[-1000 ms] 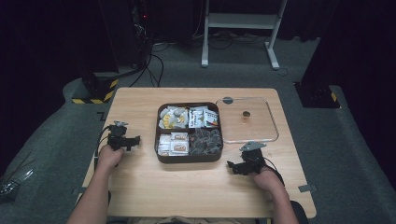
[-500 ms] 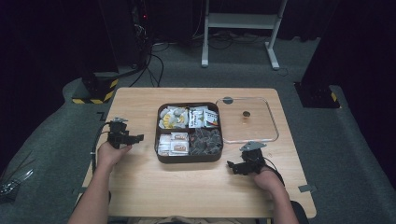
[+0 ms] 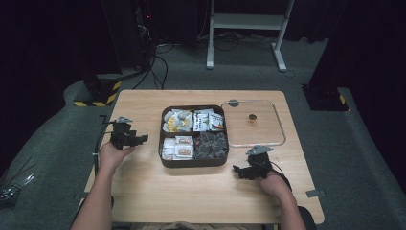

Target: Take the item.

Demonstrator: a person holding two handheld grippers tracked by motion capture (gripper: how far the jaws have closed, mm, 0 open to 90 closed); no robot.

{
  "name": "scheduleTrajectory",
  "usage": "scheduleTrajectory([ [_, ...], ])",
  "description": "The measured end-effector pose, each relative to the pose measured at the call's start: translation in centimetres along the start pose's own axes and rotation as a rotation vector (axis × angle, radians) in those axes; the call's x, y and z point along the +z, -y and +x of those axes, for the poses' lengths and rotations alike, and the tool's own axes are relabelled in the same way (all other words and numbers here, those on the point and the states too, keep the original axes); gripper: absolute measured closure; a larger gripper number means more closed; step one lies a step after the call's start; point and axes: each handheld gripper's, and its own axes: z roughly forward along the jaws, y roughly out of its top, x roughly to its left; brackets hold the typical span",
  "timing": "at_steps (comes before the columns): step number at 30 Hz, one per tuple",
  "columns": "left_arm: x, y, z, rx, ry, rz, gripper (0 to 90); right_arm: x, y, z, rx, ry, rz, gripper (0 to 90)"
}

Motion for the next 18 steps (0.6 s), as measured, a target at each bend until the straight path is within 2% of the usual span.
scheduleTrajectory([
  [3,-0.2,-0.2,0.0,-0.006,0.024,0.000,39.1,0.0,0.0,0.0,0.000,0.000,0.000,7.8],
  [7,-0.3,-0.7,-0.3,0.019,0.043,0.007,42.0,0.0,0.0,0.0,-0.001,0.000,0.000,7.7],
  [12,-0.5,-1.3,-0.7,0.018,0.074,-0.007,44.3,0.0,0.0,0.0,-0.001,0.002,0.001,7.7],
  [18,-0.6,-2.1,-1.3,0.037,0.103,-0.006,46.6,0.0,0.0,0.0,-0.002,0.002,0.002,7.7],
])
